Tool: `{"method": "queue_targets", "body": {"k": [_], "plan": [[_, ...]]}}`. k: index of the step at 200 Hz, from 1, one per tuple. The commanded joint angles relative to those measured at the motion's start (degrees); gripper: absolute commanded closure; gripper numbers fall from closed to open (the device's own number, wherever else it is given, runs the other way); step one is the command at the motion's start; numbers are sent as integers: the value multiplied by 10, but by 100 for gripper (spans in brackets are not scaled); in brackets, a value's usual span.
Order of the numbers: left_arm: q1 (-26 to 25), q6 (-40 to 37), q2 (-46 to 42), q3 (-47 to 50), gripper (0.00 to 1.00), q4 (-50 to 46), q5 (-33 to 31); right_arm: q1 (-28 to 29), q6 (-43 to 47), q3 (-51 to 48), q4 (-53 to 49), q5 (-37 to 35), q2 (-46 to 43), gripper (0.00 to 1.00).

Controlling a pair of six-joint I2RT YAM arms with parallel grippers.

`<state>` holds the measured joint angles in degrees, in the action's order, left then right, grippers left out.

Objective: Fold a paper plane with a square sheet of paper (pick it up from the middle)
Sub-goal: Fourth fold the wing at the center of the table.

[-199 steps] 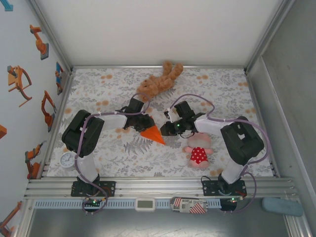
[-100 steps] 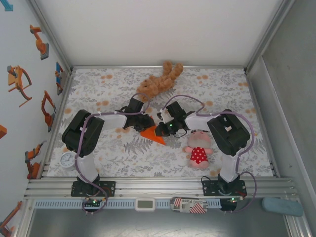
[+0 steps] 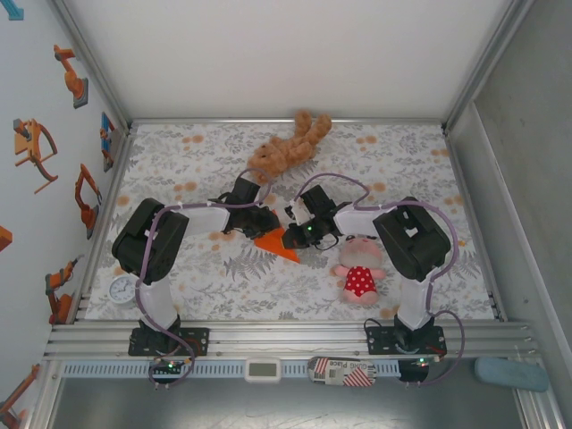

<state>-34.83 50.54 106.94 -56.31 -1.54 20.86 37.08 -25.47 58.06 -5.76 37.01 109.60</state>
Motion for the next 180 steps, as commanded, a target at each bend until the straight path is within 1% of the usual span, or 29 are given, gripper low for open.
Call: {"method": "queue_targets", "body": {"k": [1, 45, 82, 137, 180], "plan": [[1, -13, 36, 3, 79, -65, -29, 3, 33, -14, -49, -12, 3, 99], [3, -13, 43, 2, 79, -87, -43, 2, 101, -29, -103, 6, -23, 100], [4, -13, 46, 7, 79, -90, -46, 1, 116, -50, -111, 24, -46, 100], [4, -15, 48, 3, 79, -98, -49, 1, 104, -90, -113, -15, -71, 100], [4, -18, 45, 2, 79, -99, -47, -1, 86, -135, -91, -47, -106, 100]]}}
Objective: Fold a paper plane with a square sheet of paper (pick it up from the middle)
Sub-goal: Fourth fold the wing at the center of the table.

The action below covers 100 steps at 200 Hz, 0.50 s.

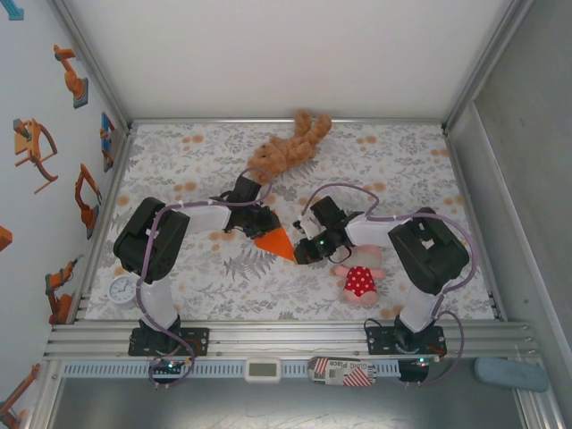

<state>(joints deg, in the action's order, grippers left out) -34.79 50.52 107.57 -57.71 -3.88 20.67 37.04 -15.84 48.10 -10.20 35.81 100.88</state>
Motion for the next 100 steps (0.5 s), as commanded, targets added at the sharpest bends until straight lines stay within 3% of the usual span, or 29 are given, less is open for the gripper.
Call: {"method": "queue_targets", "body": {"k": [1, 53, 100], "plan": [[3, -17, 38, 16, 79, -76, -45, 0, -10, -36, -46, -35, -19, 100], [3, -24, 39, 10, 79, -79, -43, 0, -24, -24, -8, -15, -90, 100], [1, -24, 38, 7, 79, -81, -43, 0, -57, 35, 37, -10, -28, 100]]}}
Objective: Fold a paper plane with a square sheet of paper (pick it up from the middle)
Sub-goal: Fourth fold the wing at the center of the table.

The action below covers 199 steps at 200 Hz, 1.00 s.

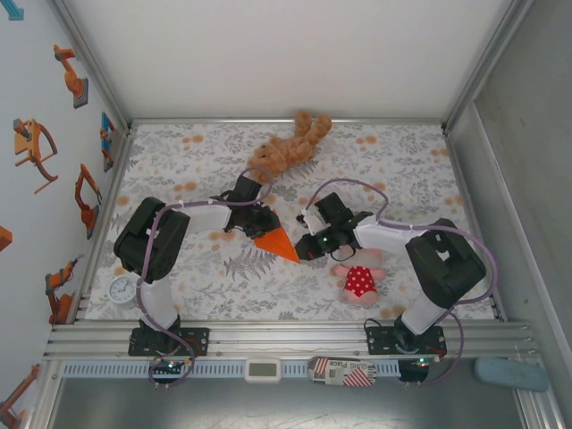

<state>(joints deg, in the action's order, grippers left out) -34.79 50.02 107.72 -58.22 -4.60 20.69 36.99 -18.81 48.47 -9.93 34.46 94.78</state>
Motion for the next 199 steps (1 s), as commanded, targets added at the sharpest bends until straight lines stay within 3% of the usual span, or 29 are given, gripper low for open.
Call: {"method": "queue_targets", "body": {"k": [1, 88, 162, 199], "plan": [[1, -19, 36, 12, 79, -74, -43, 0, -28, 32, 35, 3, 33, 100], [-2, -16, 43, 10, 79, -80, -47, 3, -12, 80, 20, -2, 133, 100], [3, -17, 52, 9, 79, -92, -62, 2, -1, -34, 0, 16, 53, 100], [4, -20, 52, 6, 80, -94, -59, 1, 21, -51, -44, -15, 11, 100]]}}
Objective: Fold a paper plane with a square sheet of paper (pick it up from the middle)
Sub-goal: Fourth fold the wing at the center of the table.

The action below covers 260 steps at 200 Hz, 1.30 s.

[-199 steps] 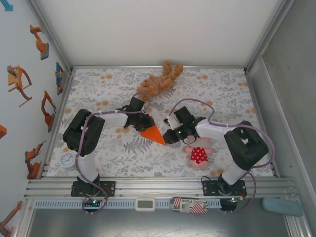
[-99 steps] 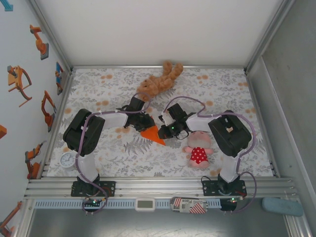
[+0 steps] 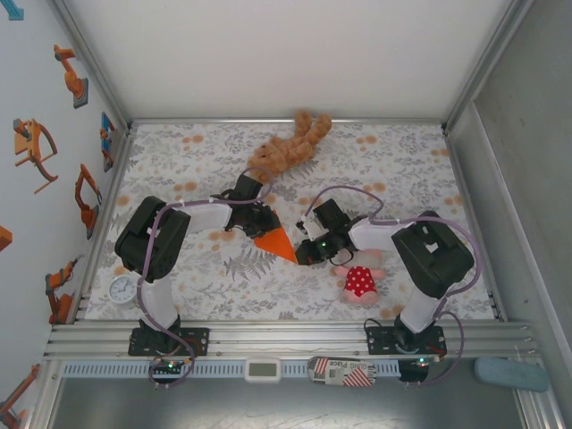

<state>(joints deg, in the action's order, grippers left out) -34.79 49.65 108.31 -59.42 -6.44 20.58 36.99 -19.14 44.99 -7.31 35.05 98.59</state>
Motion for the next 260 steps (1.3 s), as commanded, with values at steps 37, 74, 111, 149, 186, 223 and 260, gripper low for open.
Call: {"method": "queue_targets", "body": {"k": [37, 74, 111, 149, 186, 223, 260], "plan": [[3, -17, 44, 14, 80, -74, -53, 2, 15, 11, -49, -7, -70, 100], [-1, -17, 43, 12, 80, -72, -48, 4, -16, 45, 6, 14, -29, 100], [-4, -18, 41, 10, 81, -72, -45, 4, -64, 88, 41, 8, 35, 100], [-4, -17, 38, 8, 81, -72, -43, 5, -81, 106, 56, 23, 67, 100], [-5, -20, 28, -5, 82, -80, -32, 7, -86, 108, 37, 11, 98, 100], [-4, -39, -2, -40, 82, -96, -23, 6, -81, 88, 16, -30, 102, 100], [-5, -55, -72, -22, 82, -67, -15, 6, -77, 82, -3, -54, 107, 100]]}}
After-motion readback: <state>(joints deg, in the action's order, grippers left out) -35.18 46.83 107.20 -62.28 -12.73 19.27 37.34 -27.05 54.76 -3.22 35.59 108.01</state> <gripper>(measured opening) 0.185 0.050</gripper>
